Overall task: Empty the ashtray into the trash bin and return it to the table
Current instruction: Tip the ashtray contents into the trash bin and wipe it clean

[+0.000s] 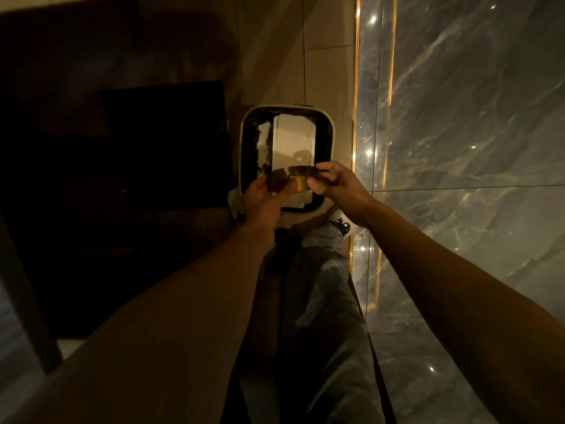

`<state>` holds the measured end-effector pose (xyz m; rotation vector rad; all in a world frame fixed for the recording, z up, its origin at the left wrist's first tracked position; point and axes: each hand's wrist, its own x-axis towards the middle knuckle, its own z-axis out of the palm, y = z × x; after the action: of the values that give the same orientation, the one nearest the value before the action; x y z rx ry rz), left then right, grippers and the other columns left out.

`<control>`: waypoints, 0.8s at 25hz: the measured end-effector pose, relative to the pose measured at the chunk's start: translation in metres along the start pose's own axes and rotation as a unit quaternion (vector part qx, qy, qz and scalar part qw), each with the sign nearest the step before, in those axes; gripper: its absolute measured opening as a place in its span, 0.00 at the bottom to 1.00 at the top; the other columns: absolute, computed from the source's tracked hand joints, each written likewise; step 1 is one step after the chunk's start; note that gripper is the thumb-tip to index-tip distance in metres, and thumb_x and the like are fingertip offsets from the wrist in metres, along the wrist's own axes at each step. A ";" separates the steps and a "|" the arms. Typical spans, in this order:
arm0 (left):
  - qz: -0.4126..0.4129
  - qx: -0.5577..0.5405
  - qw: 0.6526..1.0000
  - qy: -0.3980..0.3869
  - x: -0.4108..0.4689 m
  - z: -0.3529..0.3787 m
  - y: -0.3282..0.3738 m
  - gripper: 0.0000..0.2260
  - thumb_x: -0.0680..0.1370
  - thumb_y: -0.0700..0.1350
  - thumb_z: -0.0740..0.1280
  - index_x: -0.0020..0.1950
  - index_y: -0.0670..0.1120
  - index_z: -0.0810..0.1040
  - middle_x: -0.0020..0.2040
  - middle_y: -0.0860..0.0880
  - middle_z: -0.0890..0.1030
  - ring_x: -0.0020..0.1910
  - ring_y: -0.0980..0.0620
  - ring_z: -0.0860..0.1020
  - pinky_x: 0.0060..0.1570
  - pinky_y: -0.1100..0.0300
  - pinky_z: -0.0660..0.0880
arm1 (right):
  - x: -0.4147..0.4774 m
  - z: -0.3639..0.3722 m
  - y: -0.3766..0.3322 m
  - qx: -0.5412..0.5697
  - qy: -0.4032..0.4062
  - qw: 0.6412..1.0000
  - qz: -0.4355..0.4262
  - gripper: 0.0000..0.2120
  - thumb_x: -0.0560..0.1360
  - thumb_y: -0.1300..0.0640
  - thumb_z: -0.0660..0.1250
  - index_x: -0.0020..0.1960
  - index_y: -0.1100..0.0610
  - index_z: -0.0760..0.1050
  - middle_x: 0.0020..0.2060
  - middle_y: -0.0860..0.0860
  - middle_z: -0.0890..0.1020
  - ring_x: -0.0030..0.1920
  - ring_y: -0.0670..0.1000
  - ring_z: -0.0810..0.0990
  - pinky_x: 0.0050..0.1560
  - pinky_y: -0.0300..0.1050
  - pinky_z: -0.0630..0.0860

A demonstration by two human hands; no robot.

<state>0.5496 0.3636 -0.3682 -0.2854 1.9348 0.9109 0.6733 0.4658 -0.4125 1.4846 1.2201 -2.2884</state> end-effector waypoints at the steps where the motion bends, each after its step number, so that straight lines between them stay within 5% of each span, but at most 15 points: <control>1: -0.008 -0.002 1.000 0.000 0.004 0.000 -0.001 0.19 0.72 0.40 0.74 0.62 0.43 0.78 0.52 0.50 0.81 0.50 0.55 0.80 0.40 0.72 0.75 | 0.005 0.003 0.005 -0.001 0.014 1.000 0.000 0.24 0.72 0.54 0.73 0.64 0.59 0.71 0.59 0.56 0.81 0.60 0.54 0.80 0.61 0.49 0.76; 6: -0.027 0.004 1.000 -0.009 0.026 -0.001 -0.012 0.16 0.73 0.40 0.73 0.61 0.41 0.79 0.55 0.49 0.82 0.51 0.55 0.81 0.44 0.70 0.78 | 0.018 0.019 0.023 -0.024 0.071 0.997 -0.025 0.18 0.74 0.54 0.70 0.61 0.61 0.76 0.56 0.58 0.82 0.58 0.54 0.80 0.55 0.43 0.79; 10: -0.058 0.012 0.998 0.004 0.040 0.005 -0.021 0.20 0.72 0.44 0.74 0.62 0.41 0.78 0.60 0.43 0.82 0.58 0.47 0.80 0.61 0.50 0.77 | 0.026 0.023 0.031 -0.040 0.098 0.994 -0.028 0.22 0.74 0.49 0.70 0.61 0.62 0.76 0.55 0.57 0.82 0.56 0.52 0.81 0.59 0.47 0.78; 14: -0.072 0.017 0.996 0.059 0.046 0.015 -0.017 0.28 0.71 0.46 0.76 0.68 0.42 0.71 0.64 0.42 0.78 0.62 0.45 0.78 0.62 0.51 0.76 | 0.034 0.026 0.035 -0.040 0.143 0.988 -0.034 0.17 0.75 0.54 0.70 0.58 0.63 0.73 0.53 0.58 0.82 0.53 0.52 0.81 0.54 0.46 0.79; 20: -0.074 0.013 0.995 0.059 0.050 0.020 -0.015 0.22 0.74 0.50 0.72 0.66 0.44 0.75 0.60 0.47 0.78 0.61 0.49 0.76 0.60 0.56 0.73 | 0.044 0.026 0.041 -0.044 0.151 0.987 -0.043 0.13 0.76 0.58 0.69 0.56 0.63 0.73 0.52 0.60 0.81 0.53 0.55 0.81 0.56 0.50 0.79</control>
<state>0.5442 0.3757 -0.4226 -0.4698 2.0034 0.7854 0.6544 0.4331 -0.4661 1.8289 1.4687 -2.0805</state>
